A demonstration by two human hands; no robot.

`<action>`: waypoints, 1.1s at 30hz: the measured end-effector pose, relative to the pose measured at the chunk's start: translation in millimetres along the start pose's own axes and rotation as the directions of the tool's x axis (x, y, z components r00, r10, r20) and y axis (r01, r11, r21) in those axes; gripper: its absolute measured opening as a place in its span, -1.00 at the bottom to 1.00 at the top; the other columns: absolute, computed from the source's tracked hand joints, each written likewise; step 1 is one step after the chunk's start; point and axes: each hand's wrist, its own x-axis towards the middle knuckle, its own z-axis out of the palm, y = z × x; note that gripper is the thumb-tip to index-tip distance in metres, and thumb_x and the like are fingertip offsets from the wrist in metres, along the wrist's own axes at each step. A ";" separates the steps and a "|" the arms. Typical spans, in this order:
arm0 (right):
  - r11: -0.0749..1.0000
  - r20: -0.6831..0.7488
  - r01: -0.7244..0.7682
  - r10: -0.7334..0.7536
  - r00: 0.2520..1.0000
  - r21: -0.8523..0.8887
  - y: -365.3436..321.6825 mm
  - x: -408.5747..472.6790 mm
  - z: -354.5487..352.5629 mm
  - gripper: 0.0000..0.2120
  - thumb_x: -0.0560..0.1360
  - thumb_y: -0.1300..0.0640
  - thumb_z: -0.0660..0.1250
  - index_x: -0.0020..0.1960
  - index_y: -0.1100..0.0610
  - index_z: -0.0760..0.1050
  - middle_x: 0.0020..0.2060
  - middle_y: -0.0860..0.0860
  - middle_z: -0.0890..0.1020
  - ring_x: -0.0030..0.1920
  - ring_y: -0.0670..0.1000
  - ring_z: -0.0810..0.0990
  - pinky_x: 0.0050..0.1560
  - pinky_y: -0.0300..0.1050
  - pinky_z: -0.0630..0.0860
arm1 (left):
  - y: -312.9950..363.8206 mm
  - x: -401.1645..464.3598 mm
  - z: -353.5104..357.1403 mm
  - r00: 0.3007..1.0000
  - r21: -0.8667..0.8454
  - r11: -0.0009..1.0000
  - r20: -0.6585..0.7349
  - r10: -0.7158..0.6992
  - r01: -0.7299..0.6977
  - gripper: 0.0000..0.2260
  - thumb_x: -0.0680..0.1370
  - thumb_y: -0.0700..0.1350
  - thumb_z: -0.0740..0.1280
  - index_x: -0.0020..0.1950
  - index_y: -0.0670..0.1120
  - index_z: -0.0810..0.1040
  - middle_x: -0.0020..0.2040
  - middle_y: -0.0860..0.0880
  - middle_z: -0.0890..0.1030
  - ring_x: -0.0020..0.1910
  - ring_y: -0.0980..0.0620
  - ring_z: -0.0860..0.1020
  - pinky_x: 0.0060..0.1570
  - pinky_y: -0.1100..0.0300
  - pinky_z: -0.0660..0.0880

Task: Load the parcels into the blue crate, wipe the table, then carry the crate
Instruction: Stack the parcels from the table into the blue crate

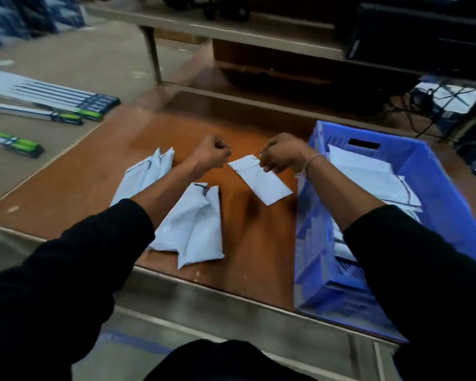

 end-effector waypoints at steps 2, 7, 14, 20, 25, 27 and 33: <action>0.997 0.140 -0.065 0.071 0.988 -0.042 -12.9 12.2 34.2 -0.93 0.61 0.26 0.25 -0.01 0.26 0.49 -0.27 0.15 0.57 -0.36 0.01 0.55 -0.41 -0.24 0.46 | -16.0 -4.2 -25.4 0.999 -0.022 0.999 -0.018 -0.042 0.042 -0.88 0.62 -0.25 0.34 0.10 -0.29 0.57 -0.04 -0.26 0.62 -0.10 -0.10 0.63 -0.20 0.20 0.61; 0.984 0.196 -0.169 0.177 0.964 -0.060 -22.7 31.1 112.4 -0.90 0.55 0.20 0.34 -0.14 0.16 0.48 -0.38 0.09 0.55 -0.45 0.00 0.53 -0.50 -0.26 0.48 | -48.9 -18.2 -73.5 0.995 -0.048 0.996 -0.054 -0.084 0.081 -0.89 0.62 -0.30 0.33 0.11 -0.32 0.57 -0.10 -0.27 0.63 -0.25 -0.01 0.65 -0.20 0.22 0.65; 0.938 0.247 -0.239 0.177 0.953 0.249 -26.1 35.7 178.4 -0.81 0.48 0.01 0.49 -0.12 0.12 0.58 -0.22 0.06 0.63 -0.25 0.02 0.57 -0.27 -0.18 0.59 | -84.4 -27.4 -105.8 0.989 -0.048 0.990 -0.061 -0.138 0.135 -0.91 0.60 -0.33 0.35 0.05 -0.33 0.61 -0.12 -0.28 0.66 -0.25 -0.04 0.66 -0.06 0.04 0.68; 0.959 0.147 -0.214 0.188 0.971 0.188 -28.4 38.9 167.8 -0.74 0.55 0.23 0.40 -0.28 0.15 0.42 -0.30 0.07 0.50 -0.21 0.05 0.48 -0.20 -0.09 0.48 | -97.9 -26.1 -107.1 0.985 -0.075 0.985 -0.062 -0.160 0.155 -0.94 0.58 -0.31 0.38 -0.06 -0.28 0.63 -0.20 -0.23 0.64 -0.29 -0.05 0.65 0.08 -0.11 0.66; 0.915 0.069 -0.196 0.184 0.981 0.353 -27.1 43.0 136.6 -0.91 0.52 0.26 0.40 0.01 0.17 0.54 -0.03 0.12 0.61 -0.11 0.05 0.61 -0.10 -0.09 0.64 | -92.1 -23.2 -97.4 0.983 -0.218 0.962 -0.046 -0.176 0.162 -0.74 0.53 0.01 0.50 0.05 -0.12 0.55 -0.08 -0.16 0.62 -0.21 -0.04 0.61 -0.10 0.06 0.65; 0.907 0.045 -0.198 0.196 0.980 0.370 -28.4 41.6 137.9 -0.88 0.54 0.24 0.39 0.07 0.22 0.57 -0.09 0.12 0.60 -0.14 0.05 0.58 -0.27 -0.19 0.59 | -86.5 -22.0 -93.9 0.979 -0.292 0.934 0.040 -0.202 0.204 -0.63 0.50 0.10 0.51 0.19 -0.03 0.51 0.09 -0.12 0.60 -0.02 -0.08 0.64 -0.15 0.08 0.64; 0.851 0.147 -0.323 0.287 0.946 0.414 -24.3 24.9 145.9 -0.86 0.63 0.18 0.26 -0.05 0.21 0.52 -0.24 0.13 0.58 -0.29 0.04 0.57 -0.29 -0.13 0.62 | -94.9 -16.6 -97.9 0.982 -0.254 0.949 0.019 -0.189 0.187 -0.62 0.46 -0.10 0.55 0.22 0.10 0.56 0.26 -0.13 0.58 0.13 -0.13 0.62 0.05 -0.01 0.63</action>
